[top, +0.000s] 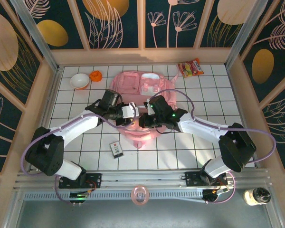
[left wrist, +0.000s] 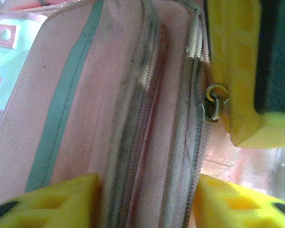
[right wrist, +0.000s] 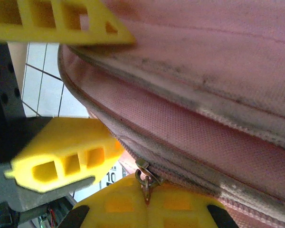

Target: Pack the student bag

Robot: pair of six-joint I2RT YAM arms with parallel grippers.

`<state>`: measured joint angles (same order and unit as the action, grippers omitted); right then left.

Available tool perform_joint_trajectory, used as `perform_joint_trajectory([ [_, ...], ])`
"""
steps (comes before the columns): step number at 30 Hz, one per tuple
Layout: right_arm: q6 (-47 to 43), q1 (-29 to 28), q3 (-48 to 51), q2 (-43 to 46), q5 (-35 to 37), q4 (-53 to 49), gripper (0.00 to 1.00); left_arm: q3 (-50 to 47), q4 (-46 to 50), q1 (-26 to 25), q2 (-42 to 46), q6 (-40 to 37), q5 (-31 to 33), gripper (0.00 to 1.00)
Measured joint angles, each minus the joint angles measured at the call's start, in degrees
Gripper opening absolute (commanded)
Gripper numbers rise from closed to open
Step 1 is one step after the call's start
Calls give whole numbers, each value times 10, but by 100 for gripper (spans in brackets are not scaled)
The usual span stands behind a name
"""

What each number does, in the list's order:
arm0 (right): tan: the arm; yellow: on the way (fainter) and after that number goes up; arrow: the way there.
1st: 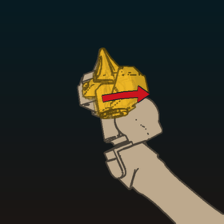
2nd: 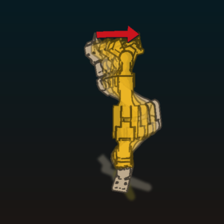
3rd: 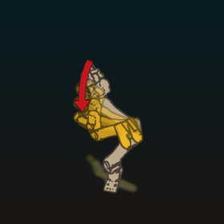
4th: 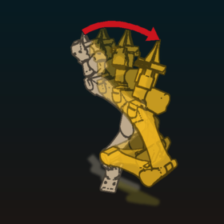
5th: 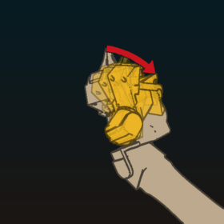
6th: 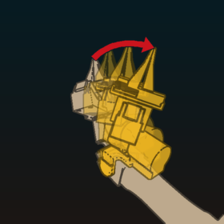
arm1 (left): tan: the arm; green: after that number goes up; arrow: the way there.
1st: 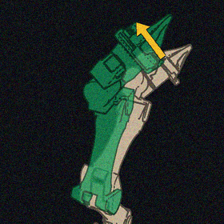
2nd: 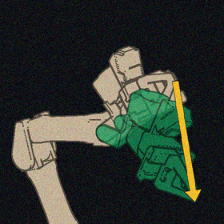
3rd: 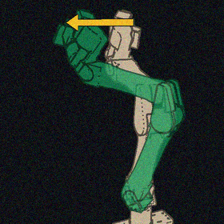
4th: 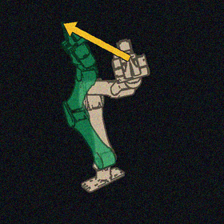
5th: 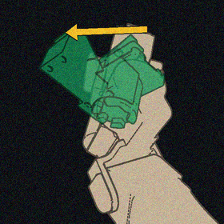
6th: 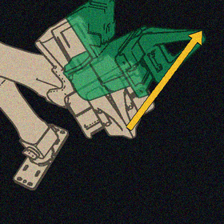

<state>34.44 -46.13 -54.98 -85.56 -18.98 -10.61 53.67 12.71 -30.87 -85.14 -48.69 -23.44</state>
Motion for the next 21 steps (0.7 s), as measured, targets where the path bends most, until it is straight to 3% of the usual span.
perform_joint_trajectory([
  [4, -9, 24, 11, 13, -1, 1, 0, -4, -21, -8, 2, -23, 21, 0],
  [15, -103, 142, 47, 80, -54, -73, 0, -35, -65, -10, 41, -46, 37, 0],
  [18, -116, 143, 45, 80, -66, -75, 0, -34, -50, -9, 50, -43, 27, 48],
  [19, -117, 143, 45, 80, -66, -76, 0, -34, -38, -7, 55, -41, 22, 58],
  [21, -116, 144, 45, 80, -59, -83, 0, -34, -14, -3, 70, -33, 19, 68],
])
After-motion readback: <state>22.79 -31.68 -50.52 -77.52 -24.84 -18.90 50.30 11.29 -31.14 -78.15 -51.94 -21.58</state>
